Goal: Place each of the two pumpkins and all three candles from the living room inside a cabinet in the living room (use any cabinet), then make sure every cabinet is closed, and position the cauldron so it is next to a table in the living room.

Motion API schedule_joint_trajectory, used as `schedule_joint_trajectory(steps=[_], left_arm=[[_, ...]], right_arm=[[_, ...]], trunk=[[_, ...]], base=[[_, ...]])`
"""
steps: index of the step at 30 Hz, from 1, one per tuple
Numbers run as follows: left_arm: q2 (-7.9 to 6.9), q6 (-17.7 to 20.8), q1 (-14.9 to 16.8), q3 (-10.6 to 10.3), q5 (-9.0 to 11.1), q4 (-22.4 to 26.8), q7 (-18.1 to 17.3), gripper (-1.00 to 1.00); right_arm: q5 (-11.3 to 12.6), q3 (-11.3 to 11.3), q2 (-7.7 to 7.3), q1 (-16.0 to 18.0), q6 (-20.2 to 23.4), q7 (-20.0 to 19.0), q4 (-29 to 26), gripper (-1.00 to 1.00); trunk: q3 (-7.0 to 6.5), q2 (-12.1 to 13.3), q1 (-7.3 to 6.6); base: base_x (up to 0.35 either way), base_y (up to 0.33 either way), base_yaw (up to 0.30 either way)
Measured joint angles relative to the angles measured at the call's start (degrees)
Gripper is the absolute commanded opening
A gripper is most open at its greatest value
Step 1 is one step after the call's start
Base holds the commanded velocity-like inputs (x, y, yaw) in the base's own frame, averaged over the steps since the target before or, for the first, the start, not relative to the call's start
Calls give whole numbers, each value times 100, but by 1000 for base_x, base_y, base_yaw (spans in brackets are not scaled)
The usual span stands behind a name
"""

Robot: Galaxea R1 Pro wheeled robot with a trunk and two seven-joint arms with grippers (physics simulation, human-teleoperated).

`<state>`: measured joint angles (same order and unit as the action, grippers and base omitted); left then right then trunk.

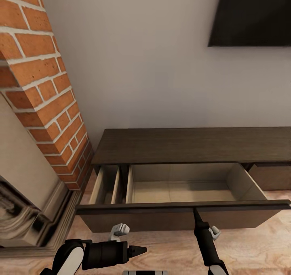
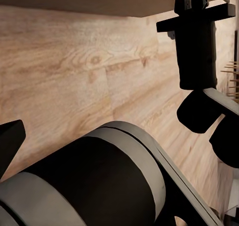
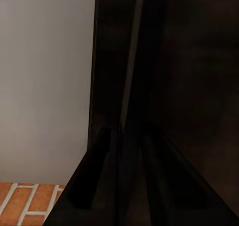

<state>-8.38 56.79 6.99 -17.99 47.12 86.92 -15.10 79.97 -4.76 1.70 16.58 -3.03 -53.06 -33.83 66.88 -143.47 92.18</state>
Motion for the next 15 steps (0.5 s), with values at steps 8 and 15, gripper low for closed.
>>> schedule_joint_trajectory(steps=[8,15], left_arm=[[2,-1,0,0,-2,0,0,100],[5,-1,0,0,-1,0,0,100]], right_arm=[[3,-1,0,1,0,0,0,-100],[0,-1,0,0,0,0,0,-100]], trunk=[[0,0,1],[0,0,0]], base=[[-78,0,0],[-9,0,0]])
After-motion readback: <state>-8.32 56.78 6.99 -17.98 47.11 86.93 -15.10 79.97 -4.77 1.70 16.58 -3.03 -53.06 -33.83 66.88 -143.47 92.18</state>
